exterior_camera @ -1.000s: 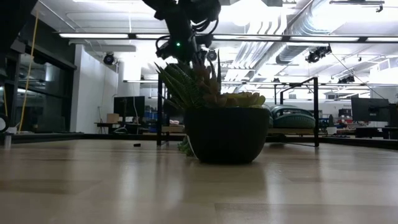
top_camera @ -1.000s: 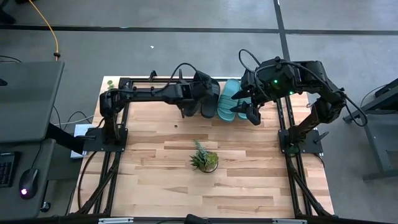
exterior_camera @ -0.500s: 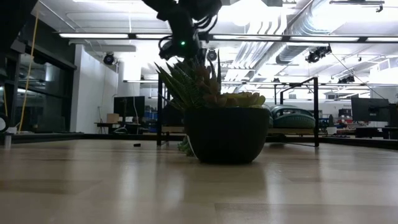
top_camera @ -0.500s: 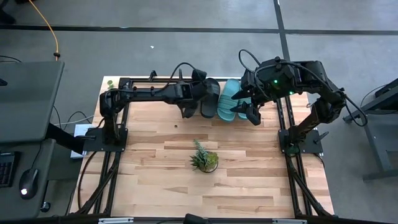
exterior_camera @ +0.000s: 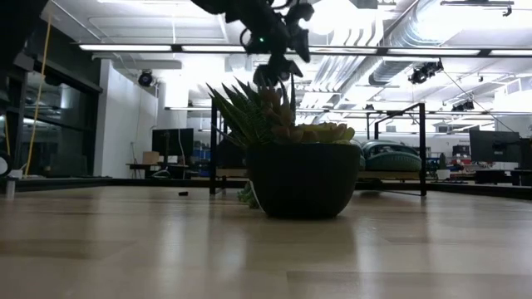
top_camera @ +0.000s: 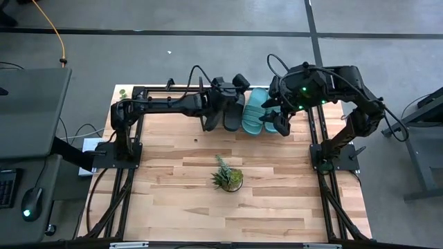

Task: Pick and place slides into the shelf
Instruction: Put the black slipper on the shelf

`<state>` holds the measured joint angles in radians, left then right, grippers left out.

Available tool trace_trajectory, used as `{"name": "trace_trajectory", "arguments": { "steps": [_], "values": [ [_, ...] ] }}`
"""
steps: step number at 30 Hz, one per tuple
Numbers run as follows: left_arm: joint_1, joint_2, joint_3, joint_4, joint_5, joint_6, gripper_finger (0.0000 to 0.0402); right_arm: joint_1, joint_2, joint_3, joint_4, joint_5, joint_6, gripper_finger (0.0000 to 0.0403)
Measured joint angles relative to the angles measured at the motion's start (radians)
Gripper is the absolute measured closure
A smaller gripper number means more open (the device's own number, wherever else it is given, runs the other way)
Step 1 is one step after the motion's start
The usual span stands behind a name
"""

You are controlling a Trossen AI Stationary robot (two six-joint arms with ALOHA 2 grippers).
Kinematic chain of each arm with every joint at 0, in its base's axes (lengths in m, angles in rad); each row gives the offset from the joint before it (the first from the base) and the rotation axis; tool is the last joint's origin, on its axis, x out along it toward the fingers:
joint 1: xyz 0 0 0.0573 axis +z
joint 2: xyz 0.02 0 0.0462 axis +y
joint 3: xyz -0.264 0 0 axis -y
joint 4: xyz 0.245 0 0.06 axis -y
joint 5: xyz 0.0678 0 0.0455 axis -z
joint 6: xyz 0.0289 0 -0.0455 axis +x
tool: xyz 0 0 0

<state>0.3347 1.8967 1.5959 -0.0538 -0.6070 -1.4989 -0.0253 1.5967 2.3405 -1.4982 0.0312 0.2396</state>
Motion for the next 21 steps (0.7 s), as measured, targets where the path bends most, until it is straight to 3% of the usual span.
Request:
{"name": "trace_trajectory", "arguments": {
  "steps": [4,13,17,21],
  "values": [
    [0.019,-0.036,0.000,-0.007,0.028,0.149,0.0243,-0.029,-0.011,-0.001,-0.029,0.012,0.018,0.0178],
    [0.121,-0.141,0.000,-0.016,0.337,0.445,0.0242,-0.131,-0.031,0.000,-0.019,0.008,-0.065,0.0178],
    [0.141,-0.202,0.000,-0.019,0.450,0.569,0.0244,-0.222,-0.021,-0.050,0.019,-0.089,-0.122,0.0178],
    [0.144,-0.281,0.000,-0.041,0.538,0.648,0.0245,-0.322,-0.027,-0.194,0.085,-0.192,-0.171,0.0178]
  ]
}}
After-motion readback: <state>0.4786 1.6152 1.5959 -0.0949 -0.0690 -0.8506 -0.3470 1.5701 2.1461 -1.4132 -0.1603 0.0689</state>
